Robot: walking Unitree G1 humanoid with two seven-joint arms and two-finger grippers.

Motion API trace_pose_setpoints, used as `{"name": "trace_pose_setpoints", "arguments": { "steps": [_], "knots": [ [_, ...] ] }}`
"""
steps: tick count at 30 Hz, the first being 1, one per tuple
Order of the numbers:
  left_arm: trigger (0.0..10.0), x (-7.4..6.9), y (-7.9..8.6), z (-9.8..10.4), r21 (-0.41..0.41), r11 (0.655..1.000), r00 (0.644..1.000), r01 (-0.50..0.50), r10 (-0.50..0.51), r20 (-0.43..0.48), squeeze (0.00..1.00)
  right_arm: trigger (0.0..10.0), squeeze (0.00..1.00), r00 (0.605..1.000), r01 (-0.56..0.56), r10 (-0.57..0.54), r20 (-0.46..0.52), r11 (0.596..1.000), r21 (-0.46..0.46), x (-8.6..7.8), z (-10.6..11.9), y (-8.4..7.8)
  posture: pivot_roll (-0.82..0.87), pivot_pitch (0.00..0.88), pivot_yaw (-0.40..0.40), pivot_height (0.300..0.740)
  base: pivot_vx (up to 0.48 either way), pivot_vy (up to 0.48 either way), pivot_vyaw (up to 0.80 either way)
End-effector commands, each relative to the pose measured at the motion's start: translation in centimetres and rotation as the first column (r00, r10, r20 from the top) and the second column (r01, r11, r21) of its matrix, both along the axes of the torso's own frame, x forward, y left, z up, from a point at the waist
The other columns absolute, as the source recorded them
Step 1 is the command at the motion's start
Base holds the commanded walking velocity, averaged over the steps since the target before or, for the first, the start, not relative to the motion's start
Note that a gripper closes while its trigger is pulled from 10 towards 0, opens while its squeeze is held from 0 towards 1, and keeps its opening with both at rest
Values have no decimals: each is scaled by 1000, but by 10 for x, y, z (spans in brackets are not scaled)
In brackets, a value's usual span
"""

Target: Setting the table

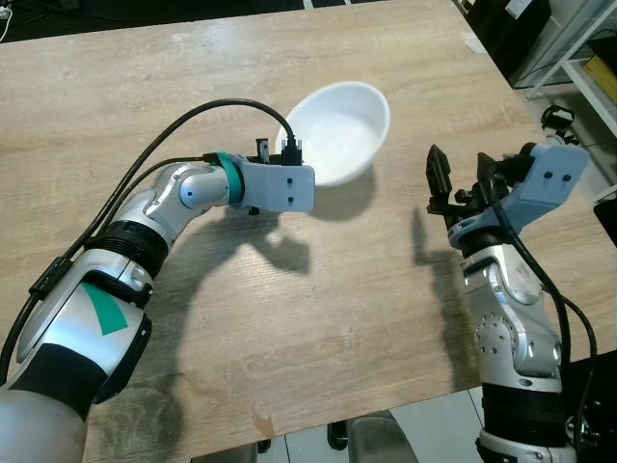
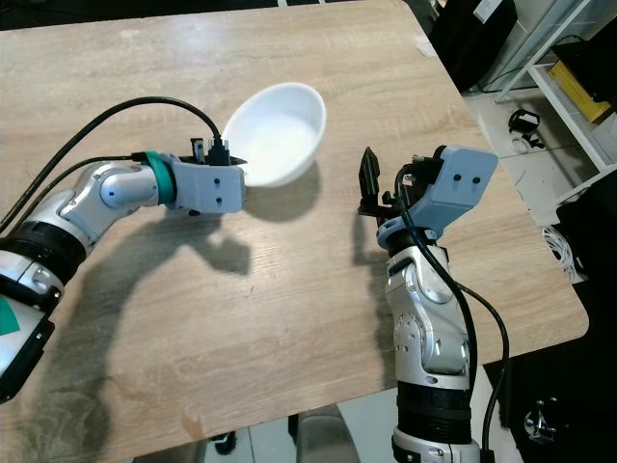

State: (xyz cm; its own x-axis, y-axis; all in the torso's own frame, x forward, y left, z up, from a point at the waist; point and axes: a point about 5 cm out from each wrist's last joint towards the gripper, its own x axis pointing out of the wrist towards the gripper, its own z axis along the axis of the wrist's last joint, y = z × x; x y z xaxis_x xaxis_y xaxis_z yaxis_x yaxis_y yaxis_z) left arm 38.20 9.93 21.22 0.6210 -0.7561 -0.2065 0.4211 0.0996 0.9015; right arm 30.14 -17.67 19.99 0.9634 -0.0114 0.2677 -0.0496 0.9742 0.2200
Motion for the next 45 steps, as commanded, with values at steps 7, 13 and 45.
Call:
{"name": "trace_pose_setpoints", "arguments": {
  "steps": [7, 13, 45],
  "knots": [
    [0, -5, 0, -3, 49, 997, 996, 55, -59, 73, 0, 10000, 0, 1000, 15, -15, 4, 999, 31, 4, 0, -1, -7, 107, 59, 740, 0, 0, 0],
    [0, -9, -3, 1, 63, 993, 985, 101, -109, 132, 0, 10000, 0, 1000, 17, -18, 21, 999, 44, 8, 3, 1, 7, 66, 64, 740, 0, 0, 0],
    [10000, -18, -14, 12, 355, 902, 867, 246, -369, 336, 0, 10000, 0, 952, -299, 290, 98, 948, 104, 3, 29, 27, 11, 0, 32, 740, 0, 0, 0]
  ]
}}
